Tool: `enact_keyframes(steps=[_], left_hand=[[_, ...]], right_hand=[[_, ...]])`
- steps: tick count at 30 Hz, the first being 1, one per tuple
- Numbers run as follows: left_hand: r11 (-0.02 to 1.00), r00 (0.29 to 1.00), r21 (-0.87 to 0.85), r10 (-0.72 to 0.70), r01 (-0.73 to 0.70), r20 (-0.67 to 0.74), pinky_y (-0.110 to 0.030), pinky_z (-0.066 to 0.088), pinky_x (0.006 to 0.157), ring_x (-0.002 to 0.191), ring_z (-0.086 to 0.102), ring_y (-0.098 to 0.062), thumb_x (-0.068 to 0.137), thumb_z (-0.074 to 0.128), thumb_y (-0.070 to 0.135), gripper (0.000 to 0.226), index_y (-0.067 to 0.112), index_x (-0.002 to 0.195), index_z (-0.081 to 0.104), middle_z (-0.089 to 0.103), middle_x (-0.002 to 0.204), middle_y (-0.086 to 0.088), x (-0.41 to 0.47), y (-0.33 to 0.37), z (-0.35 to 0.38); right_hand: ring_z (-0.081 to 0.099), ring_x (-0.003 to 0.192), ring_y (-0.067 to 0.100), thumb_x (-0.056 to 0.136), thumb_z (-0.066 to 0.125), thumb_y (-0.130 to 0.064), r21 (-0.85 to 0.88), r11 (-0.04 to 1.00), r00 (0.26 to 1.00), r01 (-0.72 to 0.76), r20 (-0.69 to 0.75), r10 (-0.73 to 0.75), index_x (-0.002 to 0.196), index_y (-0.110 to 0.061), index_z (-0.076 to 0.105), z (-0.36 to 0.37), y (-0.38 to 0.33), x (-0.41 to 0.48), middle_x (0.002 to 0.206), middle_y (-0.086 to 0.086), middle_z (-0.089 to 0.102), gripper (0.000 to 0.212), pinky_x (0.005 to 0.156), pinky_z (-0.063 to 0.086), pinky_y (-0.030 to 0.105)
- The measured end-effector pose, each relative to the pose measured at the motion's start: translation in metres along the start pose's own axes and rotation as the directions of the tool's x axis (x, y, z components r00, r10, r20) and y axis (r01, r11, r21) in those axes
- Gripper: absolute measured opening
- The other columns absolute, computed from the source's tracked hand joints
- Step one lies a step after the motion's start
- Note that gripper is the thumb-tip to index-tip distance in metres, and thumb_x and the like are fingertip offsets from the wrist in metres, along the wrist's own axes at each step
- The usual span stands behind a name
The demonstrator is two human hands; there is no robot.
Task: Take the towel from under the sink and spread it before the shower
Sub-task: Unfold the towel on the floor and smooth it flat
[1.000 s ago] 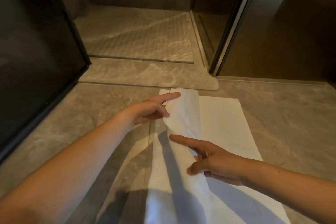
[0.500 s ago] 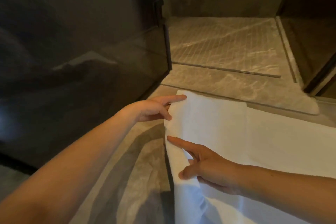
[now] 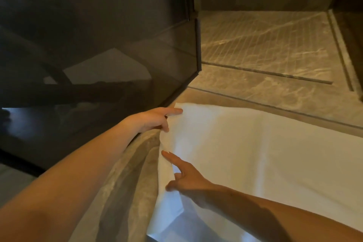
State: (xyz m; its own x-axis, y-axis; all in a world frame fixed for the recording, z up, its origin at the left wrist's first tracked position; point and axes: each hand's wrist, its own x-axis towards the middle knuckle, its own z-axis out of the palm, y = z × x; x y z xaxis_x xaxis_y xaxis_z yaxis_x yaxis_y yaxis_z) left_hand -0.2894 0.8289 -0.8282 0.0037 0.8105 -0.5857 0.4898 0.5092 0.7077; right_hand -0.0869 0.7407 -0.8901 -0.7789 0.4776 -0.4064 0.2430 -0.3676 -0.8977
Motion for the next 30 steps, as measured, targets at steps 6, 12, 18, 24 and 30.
enact_keyframes(steps=[6,12,18,24,30], left_hand=[[0.968,0.995,0.234,-0.076,0.090,-0.065,-0.043,0.026,0.117,0.148,0.011,-0.026,0.085,0.053,-0.014,0.080,0.035,0.147,0.037,0.013,0.161,0.003,0.001,-0.010,0.008],[0.917,0.985,0.392,-0.002,0.071,-0.174,-0.032,0.027,0.112,0.147,0.015,-0.024,0.086,0.065,-0.007,0.079,0.018,0.152,0.028,0.012,0.162,-0.002,0.018,-0.027,0.029],[0.656,0.920,0.706,0.047,0.267,-0.390,-0.048,0.035,0.110,0.140,0.023,-0.041,0.096,0.050,0.018,0.056,0.019,0.148,0.031,0.019,0.156,-0.021,0.024,-0.026,0.058],[0.449,0.834,0.884,0.531,-0.127,-0.150,-0.037,-0.011,0.117,0.150,-0.004,-0.020,0.103,0.027,0.037,0.058,0.022,0.155,0.006,-0.002,0.164,0.000,0.034,-0.018,0.146],[0.407,0.820,0.879,0.571,-0.249,-0.032,-0.035,-0.018,0.114,0.150,-0.007,-0.017,0.102,0.018,0.043,0.059,0.021,0.155,0.004,-0.001,0.164,0.001,0.042,-0.026,0.224]], right_hand=[[0.037,0.128,0.016,0.087,0.061,0.005,-0.076,0.997,0.996,-0.014,-0.088,0.007,0.149,-0.031,0.031,-0.001,0.011,0.011,0.155,-0.002,0.029,0.078,0.078,0.047,0.010],[0.037,0.135,0.019,0.087,0.067,-0.001,-0.157,0.988,0.989,0.017,-0.140,-0.039,0.148,-0.022,0.034,-0.012,0.020,0.012,0.146,-0.005,0.034,0.072,0.110,0.038,0.028],[0.058,0.115,0.023,0.089,0.051,-0.002,-0.432,0.890,0.831,0.147,-0.434,-0.348,0.131,-0.021,0.055,-0.047,0.035,-0.010,0.136,0.003,0.056,0.046,0.097,0.044,0.023],[0.033,0.141,0.022,0.099,0.046,-0.016,-0.805,0.586,0.714,-0.097,-0.466,-0.522,0.149,-0.013,0.037,-0.124,0.041,-0.040,0.155,0.007,0.036,0.051,0.118,0.022,0.030],[0.018,0.148,0.023,0.103,0.033,-0.025,-0.798,0.475,0.665,-0.370,-0.585,-0.464,0.154,-0.010,0.021,-0.179,0.062,-0.075,0.161,0.009,0.021,0.054,0.121,0.014,0.040]])
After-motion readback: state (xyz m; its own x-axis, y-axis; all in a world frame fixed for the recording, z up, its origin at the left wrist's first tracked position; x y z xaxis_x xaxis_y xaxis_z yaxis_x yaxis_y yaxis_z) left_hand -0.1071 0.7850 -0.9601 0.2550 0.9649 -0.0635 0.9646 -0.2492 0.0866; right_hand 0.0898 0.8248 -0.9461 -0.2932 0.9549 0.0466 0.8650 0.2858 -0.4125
